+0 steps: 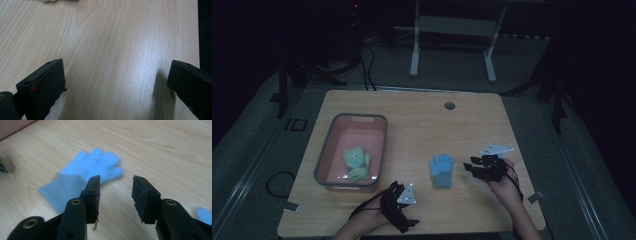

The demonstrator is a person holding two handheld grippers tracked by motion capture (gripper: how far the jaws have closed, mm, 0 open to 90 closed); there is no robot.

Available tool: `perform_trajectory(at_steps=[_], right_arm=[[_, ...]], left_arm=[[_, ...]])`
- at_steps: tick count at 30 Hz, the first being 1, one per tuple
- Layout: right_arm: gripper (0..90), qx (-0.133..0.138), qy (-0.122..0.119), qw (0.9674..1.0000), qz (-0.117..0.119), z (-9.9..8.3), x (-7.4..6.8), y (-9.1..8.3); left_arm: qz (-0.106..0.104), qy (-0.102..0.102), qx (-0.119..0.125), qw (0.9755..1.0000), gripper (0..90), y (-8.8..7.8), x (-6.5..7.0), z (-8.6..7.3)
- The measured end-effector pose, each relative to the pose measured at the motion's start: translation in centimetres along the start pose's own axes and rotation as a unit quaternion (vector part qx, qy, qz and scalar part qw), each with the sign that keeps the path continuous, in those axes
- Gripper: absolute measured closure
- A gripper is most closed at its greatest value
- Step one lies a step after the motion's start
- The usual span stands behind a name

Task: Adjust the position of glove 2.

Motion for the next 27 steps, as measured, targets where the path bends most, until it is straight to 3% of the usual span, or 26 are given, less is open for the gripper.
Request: perform_trajectory(at_steps=[7, 12, 13, 15, 16, 18, 27], right_arm=[[57.3, -0.005, -0.006, 0.9998, -0.021, -1.2, 4.3, -2.5], [57.5, -0.01, -0.007, 0.9997, -0.022, -2.2, 7.5, -4.0], [57.5, -0.01, -0.007, 0.9997, -0.022, -2.2, 7.5, -4.0], [58.1, -0.019, -0.005, 0.9997, -0.017, -2.7, 8.6, -4.2], [59.9, -0.029, -0.003, 0.9993, -0.026, -3.2, 9.4, -4.3], [60.9, -0.046, -0.006, 0.9986, -0.027, -3.7, 10.1, -4.2], [64.5, -0.052, 0.001, 0.9986, -0.006, -5.7, 11.6, -3.2]], left_arm=[[0.001, -0.004, 0.004, 1.0, 1.9, -0.1, -0.1, 0.0], [0.0, -0.004, 0.004, 1.0, 1.9, -0.1, -0.1, -0.1], [0.0, -0.003, 0.004, 1.0, 1.9, -0.1, 0.0, -0.1], [0.001, -0.002, 0.005, 1.0, 1.9, -0.1, 0.0, 0.0], [0.001, -0.003, 0.005, 1.0, 1.9, -0.1, -0.1, 0.0], [0.003, -0.003, 0.006, 1.0, 1.9, -0.2, -0.1, 0.0], [0.004, -0.006, 0.006, 1.0, 1.9, -0.3, -0.2, -0.2]])
Point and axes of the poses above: each handheld gripper's, and its own axes: y roughly forward along the jaws, z roughly out of its top, x roughly to its right, the point moved 1 cm from there along y, roughly forward along the jaws, and after that the axes turned 15 degrees about x, right-handed, at the moved point
